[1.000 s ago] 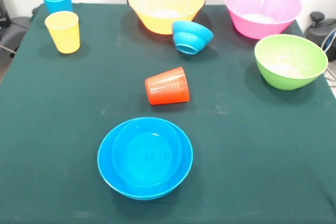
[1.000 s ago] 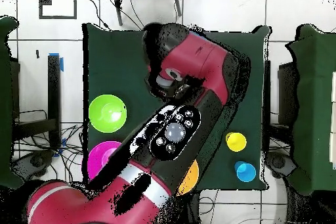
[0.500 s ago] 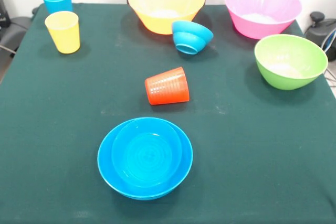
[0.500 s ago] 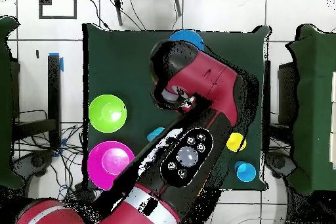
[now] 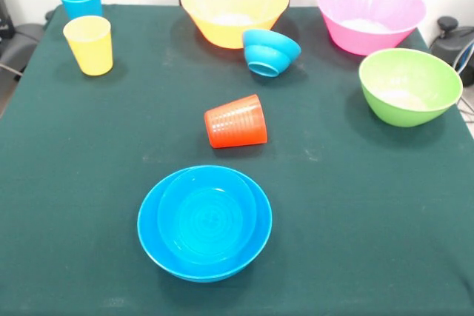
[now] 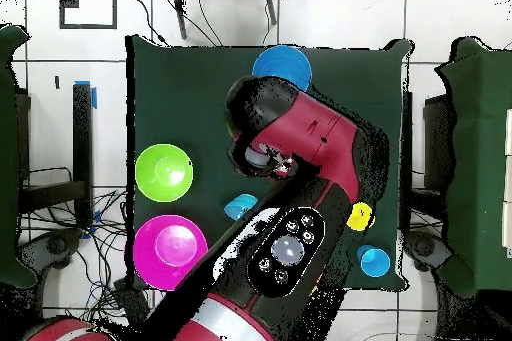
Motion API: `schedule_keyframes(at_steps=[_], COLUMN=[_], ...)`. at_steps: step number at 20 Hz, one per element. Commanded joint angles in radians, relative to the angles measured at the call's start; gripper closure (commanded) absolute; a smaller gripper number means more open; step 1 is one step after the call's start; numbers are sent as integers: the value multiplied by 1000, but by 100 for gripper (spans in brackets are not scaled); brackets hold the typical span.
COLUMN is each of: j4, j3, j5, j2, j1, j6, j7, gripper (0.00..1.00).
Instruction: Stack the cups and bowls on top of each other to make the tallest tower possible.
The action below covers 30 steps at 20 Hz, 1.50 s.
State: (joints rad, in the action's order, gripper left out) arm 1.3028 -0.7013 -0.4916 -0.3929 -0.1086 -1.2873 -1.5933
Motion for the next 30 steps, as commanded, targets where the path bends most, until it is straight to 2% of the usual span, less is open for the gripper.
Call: schedule_keyframes(at_steps=[1, 6, 10, 13, 18, 22, 24, 27, 30], j4=[97, 101, 105, 112, 113, 70, 62, 87, 108], j3=[170, 146, 152, 149, 163, 168, 187, 213, 226], j5=[121, 176, 161, 158, 151, 154, 133, 78, 72], j2=[10, -19, -37, -40, -21, 37, 62, 61, 51], j1=[-37, -89, -118, -138, -142, -157, -154, -133, -110], j6=[112, 76, 49, 85, 117, 142, 160, 135, 145], j7=[4, -36, -101, -127, -136, -168, -185, -227, -208], gripper=[0, 0, 0, 0, 0, 0, 0, 0, 0])
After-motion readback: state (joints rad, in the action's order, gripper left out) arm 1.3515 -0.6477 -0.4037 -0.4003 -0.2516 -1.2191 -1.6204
